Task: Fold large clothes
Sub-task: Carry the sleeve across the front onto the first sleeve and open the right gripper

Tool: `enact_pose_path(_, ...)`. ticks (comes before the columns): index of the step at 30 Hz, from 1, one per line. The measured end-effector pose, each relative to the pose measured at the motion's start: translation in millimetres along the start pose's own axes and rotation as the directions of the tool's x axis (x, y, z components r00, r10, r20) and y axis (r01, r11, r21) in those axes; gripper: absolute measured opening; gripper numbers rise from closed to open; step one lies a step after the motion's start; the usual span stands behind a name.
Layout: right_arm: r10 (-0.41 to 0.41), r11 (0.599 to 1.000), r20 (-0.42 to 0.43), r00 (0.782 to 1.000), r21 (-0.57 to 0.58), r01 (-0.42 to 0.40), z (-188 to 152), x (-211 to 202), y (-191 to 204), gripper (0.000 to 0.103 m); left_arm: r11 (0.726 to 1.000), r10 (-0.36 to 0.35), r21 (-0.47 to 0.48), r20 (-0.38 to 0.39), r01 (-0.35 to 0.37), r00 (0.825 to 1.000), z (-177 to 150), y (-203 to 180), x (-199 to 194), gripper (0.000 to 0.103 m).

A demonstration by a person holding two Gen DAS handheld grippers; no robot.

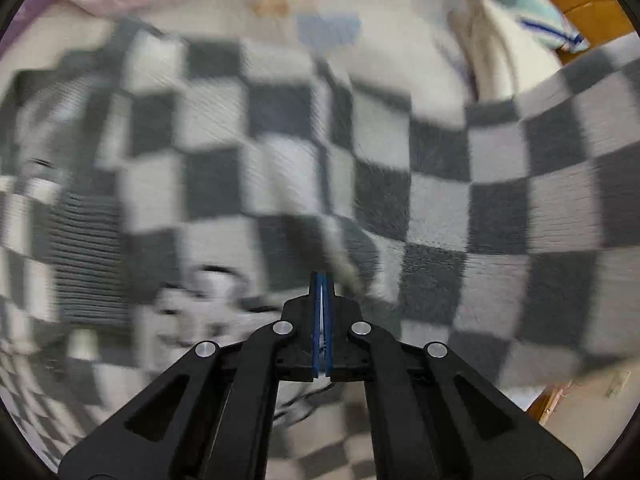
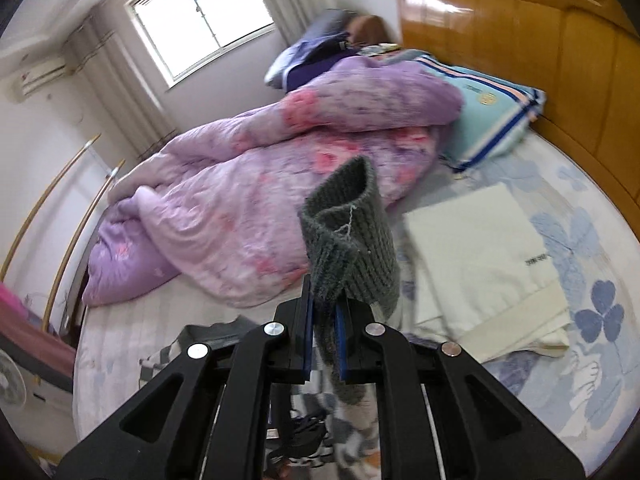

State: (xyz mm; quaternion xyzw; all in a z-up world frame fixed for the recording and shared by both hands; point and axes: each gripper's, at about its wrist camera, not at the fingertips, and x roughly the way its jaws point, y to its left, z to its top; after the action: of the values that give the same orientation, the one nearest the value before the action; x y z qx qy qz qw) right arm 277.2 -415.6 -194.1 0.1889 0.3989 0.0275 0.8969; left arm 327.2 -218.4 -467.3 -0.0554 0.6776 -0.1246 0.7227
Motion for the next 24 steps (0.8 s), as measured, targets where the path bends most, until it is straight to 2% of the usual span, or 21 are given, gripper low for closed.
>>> enact_pose_path(4,0.034,0.999,-0.03,0.999,-0.034,-0.035,-13,16,52,0.008,1.0,0.009,-0.03,0.07,-0.007,0.998,-4,51,-64,0.002)
enact_pose_path(9,0.065,0.996,-0.088,0.994,-0.062,-0.071,-39,48,116,0.009,0.993,0.09,-0.086,0.138,-0.079,0.986,-10,119,-140,0.002)
enact_pose_path(11,0.057,0.994,-0.113,0.992,-0.091,-0.068,-52,61,140,0.009,0.985,0.157,-0.104,0.179,-0.14,0.971,-19,146,-172,0.002)
enact_pose_path(13,0.077,0.99,-0.155,0.985,-0.106,-0.095,-69,78,163,0.009,0.979,0.182,-0.133,0.212,-0.157,0.96,-24,168,-197,0.002)
enact_pose_path(16,0.088,0.984,-0.204,0.975,-0.132,-0.116,-95,99,194,0.009,0.97,0.208,-0.176,0.241,-0.168,0.948,-32,199,-219,0.002)
enact_pose_path(24,0.026,0.966,-0.317,0.948,-0.235,-0.105,-173,163,269,0.009,0.952,0.226,-0.258,0.235,-0.164,0.945,-65,276,-230,0.002)
